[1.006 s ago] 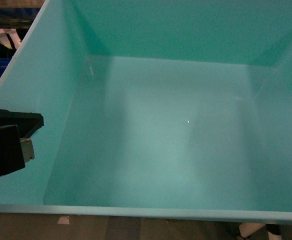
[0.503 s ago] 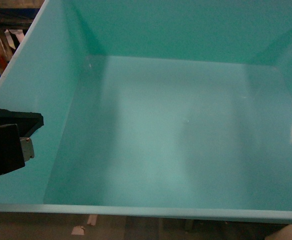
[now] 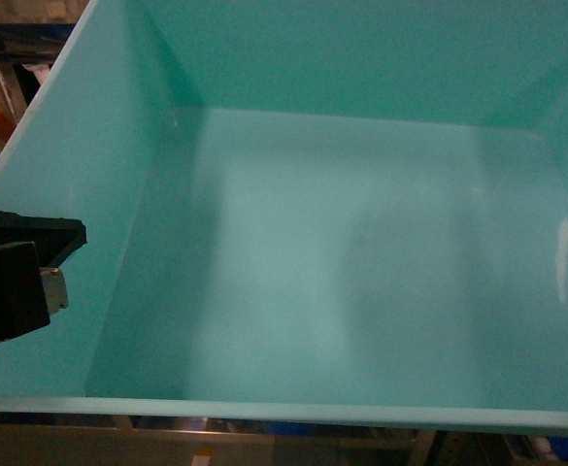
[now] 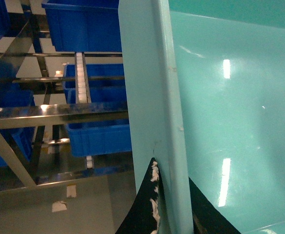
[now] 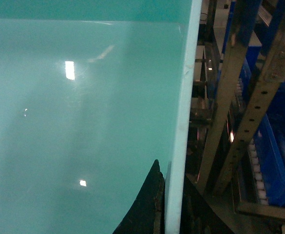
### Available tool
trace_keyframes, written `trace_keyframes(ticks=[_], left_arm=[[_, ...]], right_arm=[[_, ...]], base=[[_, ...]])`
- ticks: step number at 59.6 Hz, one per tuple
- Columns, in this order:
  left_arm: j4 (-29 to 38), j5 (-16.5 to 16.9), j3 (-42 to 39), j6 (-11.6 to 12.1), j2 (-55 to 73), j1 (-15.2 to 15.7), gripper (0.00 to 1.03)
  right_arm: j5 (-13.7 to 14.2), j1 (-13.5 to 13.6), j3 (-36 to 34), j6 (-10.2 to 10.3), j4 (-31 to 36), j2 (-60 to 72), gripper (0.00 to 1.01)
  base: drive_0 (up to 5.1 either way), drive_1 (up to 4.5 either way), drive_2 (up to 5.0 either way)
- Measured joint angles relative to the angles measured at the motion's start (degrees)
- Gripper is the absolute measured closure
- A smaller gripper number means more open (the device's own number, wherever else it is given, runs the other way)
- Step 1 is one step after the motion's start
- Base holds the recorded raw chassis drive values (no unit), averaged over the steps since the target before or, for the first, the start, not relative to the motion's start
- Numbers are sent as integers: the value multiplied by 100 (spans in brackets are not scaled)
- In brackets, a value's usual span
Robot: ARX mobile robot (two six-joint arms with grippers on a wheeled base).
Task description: Organize blue bins on left shelf correctly
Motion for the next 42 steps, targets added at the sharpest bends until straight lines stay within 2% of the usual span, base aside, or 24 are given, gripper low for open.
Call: trace_keyframes(ticks=[18,28,32,42], left_arm=[[-7,0,-4,-2,2,22,100],[87,11,-7,-9,72,22,100],[260,7,-22,-26,293,9,100],[544,31,-76,-332,1080,-105,100]], right_arm=[[0,2,0,0,20,9,99],[0,2,-2,-11,37,35,99],[-4,-17,-2,-98,245,251,99],[-273,-280,-2,-262,601,1104,99]], base=[[-403,454,-61],[0,0,0],[0,0,0],[0,0,0]])
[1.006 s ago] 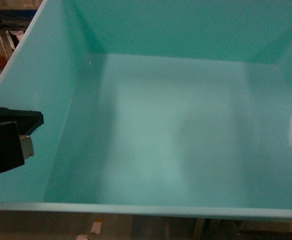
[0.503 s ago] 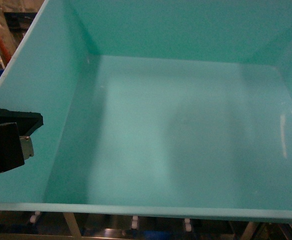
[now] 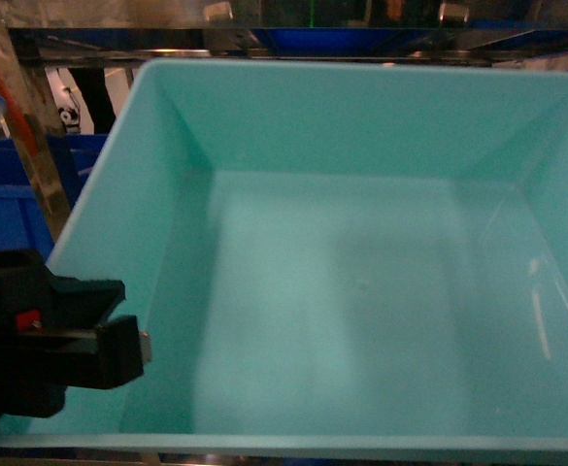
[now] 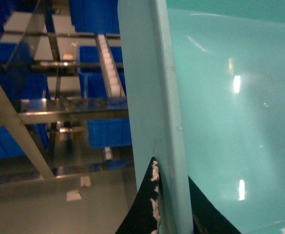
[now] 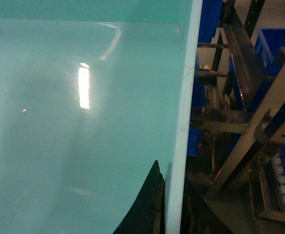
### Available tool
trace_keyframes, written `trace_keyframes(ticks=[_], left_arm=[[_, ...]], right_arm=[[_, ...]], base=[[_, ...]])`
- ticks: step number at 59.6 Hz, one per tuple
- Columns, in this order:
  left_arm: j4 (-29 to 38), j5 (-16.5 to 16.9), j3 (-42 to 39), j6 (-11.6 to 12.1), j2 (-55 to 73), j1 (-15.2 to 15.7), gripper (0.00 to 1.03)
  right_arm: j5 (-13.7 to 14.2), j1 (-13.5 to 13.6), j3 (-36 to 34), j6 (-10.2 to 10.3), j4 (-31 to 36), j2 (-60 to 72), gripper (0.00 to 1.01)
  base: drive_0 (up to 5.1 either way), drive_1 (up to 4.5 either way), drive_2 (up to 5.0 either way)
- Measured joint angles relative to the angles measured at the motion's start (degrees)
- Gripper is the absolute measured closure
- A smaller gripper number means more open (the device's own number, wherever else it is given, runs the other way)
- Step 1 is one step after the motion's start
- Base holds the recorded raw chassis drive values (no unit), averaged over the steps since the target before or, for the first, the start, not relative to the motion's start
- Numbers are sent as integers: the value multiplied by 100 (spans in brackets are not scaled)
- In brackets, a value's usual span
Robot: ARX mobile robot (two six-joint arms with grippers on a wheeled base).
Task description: Organize blue bins on left shelf correctly
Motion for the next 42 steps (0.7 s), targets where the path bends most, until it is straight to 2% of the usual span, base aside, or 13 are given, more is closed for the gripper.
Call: trace_keyframes(ticks=[6,10,15,18,25,40,42], left_arm=[[267,35,26,-37,409,-4,100],[577,72,168,-33,929,7,100],[791,144,400,-9,1408,107,100],[839,229,597,0,1733,203,100],[920,490,957,57,2428,361,100],[942,487,935,52,2424,361,100],[931,487,935,52,2426,361,100]], right_arm=[[-77,-87,7,-61,310,417,99],[-153,-210,120,-170,667,990,99],[-225,-258,310,-208,951,1508,99],[-256,-258,470,-313,1189,1895,99],[-232,-258,765,-348,1222,2507,99],[-232,-258,756,-358,1239,2492,99],[-232,-258,756,-356,1222,2492,99]], base=[[0,0,0],[0,0,0],[0,0,0],[0,0,0],[0,0,0],[0,0,0],[13,444,-419]])
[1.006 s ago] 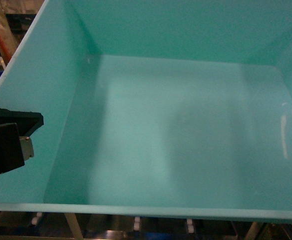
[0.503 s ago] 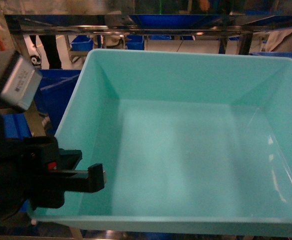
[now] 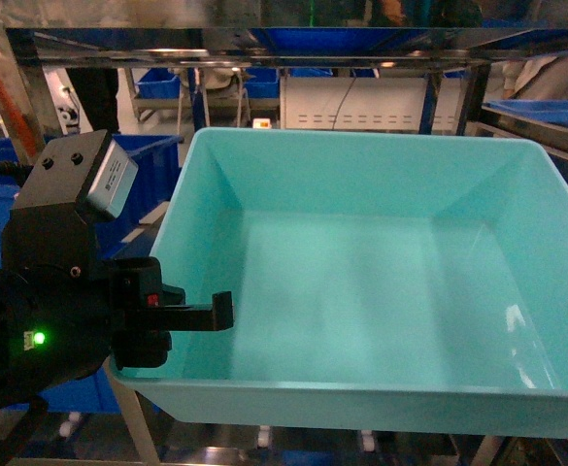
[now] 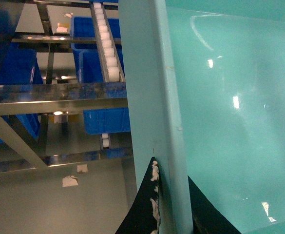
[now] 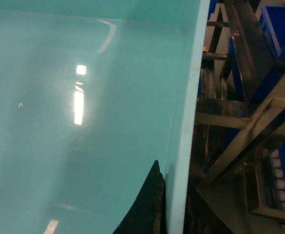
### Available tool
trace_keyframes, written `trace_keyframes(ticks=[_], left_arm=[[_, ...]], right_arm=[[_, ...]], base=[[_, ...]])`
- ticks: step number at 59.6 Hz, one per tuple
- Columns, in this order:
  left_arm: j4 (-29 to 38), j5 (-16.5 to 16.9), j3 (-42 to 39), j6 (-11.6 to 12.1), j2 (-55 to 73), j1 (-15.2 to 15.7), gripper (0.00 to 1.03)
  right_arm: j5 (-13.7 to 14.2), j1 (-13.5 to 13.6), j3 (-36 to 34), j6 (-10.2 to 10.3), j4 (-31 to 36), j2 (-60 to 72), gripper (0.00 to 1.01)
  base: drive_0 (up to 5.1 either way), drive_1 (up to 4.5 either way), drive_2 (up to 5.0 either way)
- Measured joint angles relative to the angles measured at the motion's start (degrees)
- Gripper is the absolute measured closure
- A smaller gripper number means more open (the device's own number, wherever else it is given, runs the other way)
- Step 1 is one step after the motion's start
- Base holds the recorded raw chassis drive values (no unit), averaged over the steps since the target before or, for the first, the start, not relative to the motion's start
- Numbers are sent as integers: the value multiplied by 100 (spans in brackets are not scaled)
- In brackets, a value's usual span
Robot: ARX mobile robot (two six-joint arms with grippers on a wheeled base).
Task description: Organize blue bins on left shelf correctly
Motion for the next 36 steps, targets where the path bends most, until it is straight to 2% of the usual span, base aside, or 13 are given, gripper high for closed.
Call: trace_keyframes(ticks=[36], left_arm=[[-2,2,-2,2,-2,0,100]], right_arm=[[2,0,-9,-15,9,0,99]], base=[[11,441,-419]])
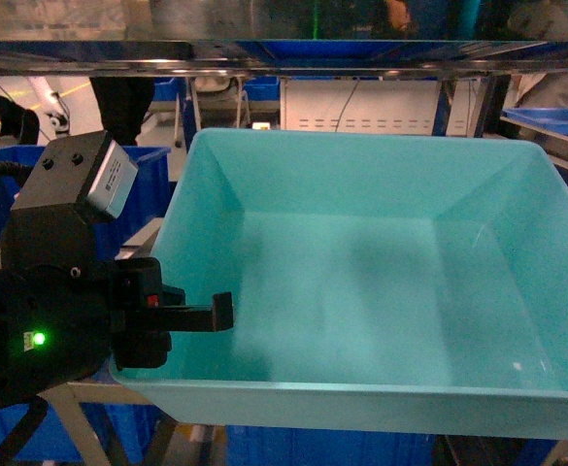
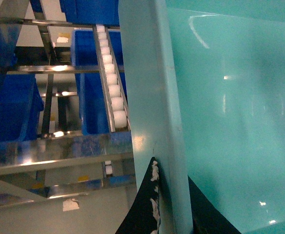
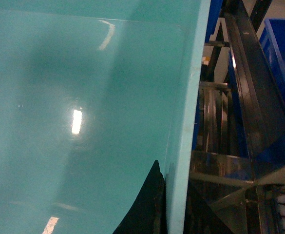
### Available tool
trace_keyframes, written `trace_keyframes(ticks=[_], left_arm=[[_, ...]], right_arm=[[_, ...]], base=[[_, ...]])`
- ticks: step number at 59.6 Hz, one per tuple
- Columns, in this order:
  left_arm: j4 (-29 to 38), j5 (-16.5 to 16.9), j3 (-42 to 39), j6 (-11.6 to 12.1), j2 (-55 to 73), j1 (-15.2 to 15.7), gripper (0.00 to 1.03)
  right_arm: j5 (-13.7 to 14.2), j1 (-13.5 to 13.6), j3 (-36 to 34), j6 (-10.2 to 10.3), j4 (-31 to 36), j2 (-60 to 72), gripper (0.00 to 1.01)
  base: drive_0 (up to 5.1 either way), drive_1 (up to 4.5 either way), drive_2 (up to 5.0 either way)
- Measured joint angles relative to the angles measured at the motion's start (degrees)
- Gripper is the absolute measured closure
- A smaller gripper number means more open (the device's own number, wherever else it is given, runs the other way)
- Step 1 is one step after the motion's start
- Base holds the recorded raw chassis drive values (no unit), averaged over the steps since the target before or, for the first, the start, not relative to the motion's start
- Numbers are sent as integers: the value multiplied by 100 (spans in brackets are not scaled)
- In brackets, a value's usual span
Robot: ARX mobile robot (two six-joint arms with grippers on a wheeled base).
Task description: Organize blue bins on left shelf correctly
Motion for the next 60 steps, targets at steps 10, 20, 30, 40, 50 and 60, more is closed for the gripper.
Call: trace_keyframes(ticks=[10,20,30,40,50,60], left_arm=[[7,0,20,0,2,2,100],[-2,28,42,-11,57,0,100],[-299,138,490,76,706,48,100],[-837,310,1204,85,1161,210,100],[-1244,304,1843,103,1832,247,100],[-1300,299,2092,109,2433,275,101]], right_arm=[[4,0,9,-13,22,2,99],[-13,-26,9,-15,22,17,99],[15,-26,315,-177,-140,616,99],[-26,-17,1027,-280,-442,1231,99],[-46,15,1864,-586,-874,1993,99],[17,155,2245,-846,-927,2581,99]], base=[[4,215,-207],[0,0,0],[0,0,0],[0,0,0],[0,0,0],[0,0,0]])
